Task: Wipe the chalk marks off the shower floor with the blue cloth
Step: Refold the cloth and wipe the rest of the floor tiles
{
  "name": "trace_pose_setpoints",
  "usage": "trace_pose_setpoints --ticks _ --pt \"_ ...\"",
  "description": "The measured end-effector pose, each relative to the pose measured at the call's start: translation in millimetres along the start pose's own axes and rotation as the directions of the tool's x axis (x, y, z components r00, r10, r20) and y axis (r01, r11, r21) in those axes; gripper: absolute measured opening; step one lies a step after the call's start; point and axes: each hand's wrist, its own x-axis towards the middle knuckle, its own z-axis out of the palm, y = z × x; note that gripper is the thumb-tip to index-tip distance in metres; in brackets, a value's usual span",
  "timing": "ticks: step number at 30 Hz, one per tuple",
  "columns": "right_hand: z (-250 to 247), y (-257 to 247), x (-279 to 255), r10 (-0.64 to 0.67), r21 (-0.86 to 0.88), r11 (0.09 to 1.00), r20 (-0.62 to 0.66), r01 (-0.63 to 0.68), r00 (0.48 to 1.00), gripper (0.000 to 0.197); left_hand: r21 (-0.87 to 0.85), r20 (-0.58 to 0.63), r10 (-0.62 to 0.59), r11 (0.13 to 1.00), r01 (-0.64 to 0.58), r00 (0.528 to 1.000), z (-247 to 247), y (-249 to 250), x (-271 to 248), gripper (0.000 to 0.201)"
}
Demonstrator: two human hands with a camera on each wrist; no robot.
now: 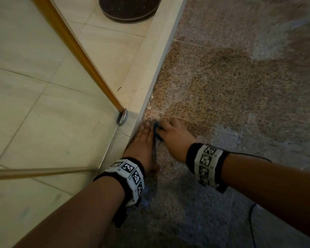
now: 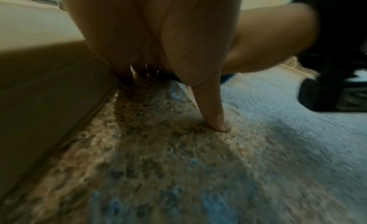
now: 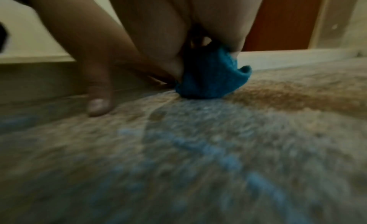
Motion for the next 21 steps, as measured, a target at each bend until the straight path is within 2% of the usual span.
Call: trace_pose_setpoints --ticks 2,4,7,9,11,13,15,17,19,21 --pt "4 2 -4 -0.033 0.038 0.999 0.032 0.031 0.999 0.053 -0.014 -0.01 -0.01 1.0 0.01 1.0 0 1 -2 0.131" --pt "4 27 -1 -0.009 0.058 0.998 0.027 0.007 1.0 0.052 -0.008 -0.013 -0.012 1.0 0.012 1.0 0 2 -4 0.13" --pt "-4 60 1 0.15 0.088 0.985 0.009 -0.15 0.989 0.052 -0.006 0.001 -0.018 1.0 0.018 1.0 -4 4 -6 0.131" --pt "-6 57 0 0.2 0.04 0.979 0.028 -0.201 0.979 0.052 -0.002 0.016 -0.017 1.0 0.017 1.0 -7 6 -6 0.13" --pt "-6 39 -7 0.131 -0.034 0.991 0.032 -0.13 0.991 0.051 0.018 0.021 -0.027 0.999 0.026 0.999 -7 8 -6 0.127" --pt "2 20 -20 -0.008 -0.057 0.998 0.05 0.011 0.999 0.051 0.037 0.027 -0.036 0.999 0.035 0.999 -7 9 -4 0.123" --pt "10 21 -34 -0.132 0.014 0.991 0.083 0.132 0.988 0.05 0.033 0.039 -0.045 0.998 0.044 0.998 -7 10 -4 0.123" --pt "13 43 -43 -0.159 0.102 0.982 0.013 0.157 0.987 0.046 0.026 0.064 -0.053 0.998 0.051 0.997 -8 11 -4 0.129" --pt "17 84 -48 0.01 0.126 0.992 -0.12 0.005 0.993 0.044 0.033 0.088 -0.056 0.998 0.054 0.995 -11 12 -5 0.135" --pt "12 119 -55 0.293 0.182 0.945 -0.114 -0.27 0.949 0.044 0.046 0.097 -0.059 0.997 0.055 0.994 -11 11 -5 0.136"
